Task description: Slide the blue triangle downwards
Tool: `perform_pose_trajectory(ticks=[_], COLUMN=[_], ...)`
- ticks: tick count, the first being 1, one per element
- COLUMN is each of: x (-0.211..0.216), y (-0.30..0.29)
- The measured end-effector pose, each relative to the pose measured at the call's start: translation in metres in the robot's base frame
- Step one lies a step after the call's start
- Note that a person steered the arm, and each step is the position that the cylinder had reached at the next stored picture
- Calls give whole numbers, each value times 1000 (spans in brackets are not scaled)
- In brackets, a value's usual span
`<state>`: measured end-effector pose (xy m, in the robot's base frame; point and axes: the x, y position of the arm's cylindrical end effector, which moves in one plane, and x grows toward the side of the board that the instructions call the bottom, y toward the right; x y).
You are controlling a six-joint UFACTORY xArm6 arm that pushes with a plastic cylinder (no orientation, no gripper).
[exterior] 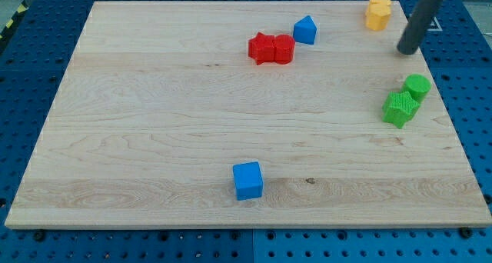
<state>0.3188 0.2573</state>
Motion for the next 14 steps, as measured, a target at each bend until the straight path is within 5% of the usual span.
perform_pose_trajectory(ticks=[3,4,11,14], x=[-82,-67,-16,43], y=[-129,-173,-103,-99])
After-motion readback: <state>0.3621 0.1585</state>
